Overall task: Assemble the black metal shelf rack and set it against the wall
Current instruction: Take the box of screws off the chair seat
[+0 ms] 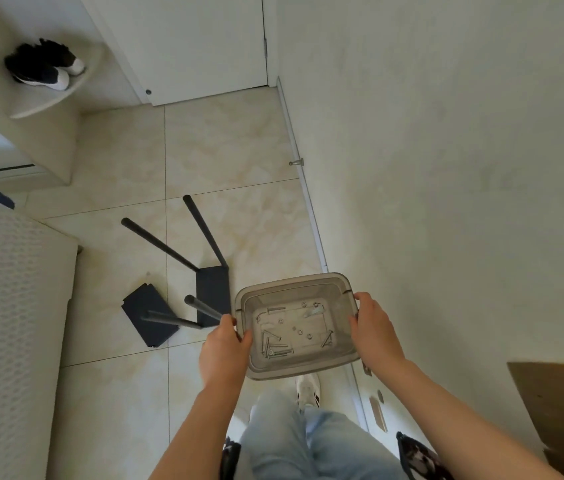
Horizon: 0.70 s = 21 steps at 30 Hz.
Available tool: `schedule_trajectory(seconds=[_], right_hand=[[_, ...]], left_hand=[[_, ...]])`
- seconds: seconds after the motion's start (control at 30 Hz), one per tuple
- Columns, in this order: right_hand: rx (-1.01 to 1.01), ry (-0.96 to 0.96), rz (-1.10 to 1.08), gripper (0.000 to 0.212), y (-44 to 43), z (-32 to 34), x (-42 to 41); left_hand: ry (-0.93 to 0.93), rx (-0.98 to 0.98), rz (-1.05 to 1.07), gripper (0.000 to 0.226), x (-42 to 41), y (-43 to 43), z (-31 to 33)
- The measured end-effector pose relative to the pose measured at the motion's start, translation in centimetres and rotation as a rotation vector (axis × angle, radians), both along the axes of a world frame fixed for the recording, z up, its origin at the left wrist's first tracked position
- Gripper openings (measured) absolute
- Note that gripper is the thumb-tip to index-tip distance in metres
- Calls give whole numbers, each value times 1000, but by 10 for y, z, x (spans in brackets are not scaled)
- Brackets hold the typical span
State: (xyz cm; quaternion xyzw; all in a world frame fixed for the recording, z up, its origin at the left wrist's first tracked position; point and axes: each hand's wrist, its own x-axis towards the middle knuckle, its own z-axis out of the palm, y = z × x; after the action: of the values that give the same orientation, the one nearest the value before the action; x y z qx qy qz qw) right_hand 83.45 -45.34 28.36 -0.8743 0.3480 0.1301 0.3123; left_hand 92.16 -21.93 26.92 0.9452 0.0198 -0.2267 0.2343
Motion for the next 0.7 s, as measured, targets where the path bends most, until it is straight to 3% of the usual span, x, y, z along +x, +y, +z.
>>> schedule_trajectory(seconds=[0.37, 0.7], right_hand=[[18, -54, -57, 38, -14, -16, 74], [-9, 25, -177, 40, -9, -52, 146]], left_hand=[[39, 5, -32, 17, 93, -15, -13], [137, -45, -178, 40, 184, -20, -55]])
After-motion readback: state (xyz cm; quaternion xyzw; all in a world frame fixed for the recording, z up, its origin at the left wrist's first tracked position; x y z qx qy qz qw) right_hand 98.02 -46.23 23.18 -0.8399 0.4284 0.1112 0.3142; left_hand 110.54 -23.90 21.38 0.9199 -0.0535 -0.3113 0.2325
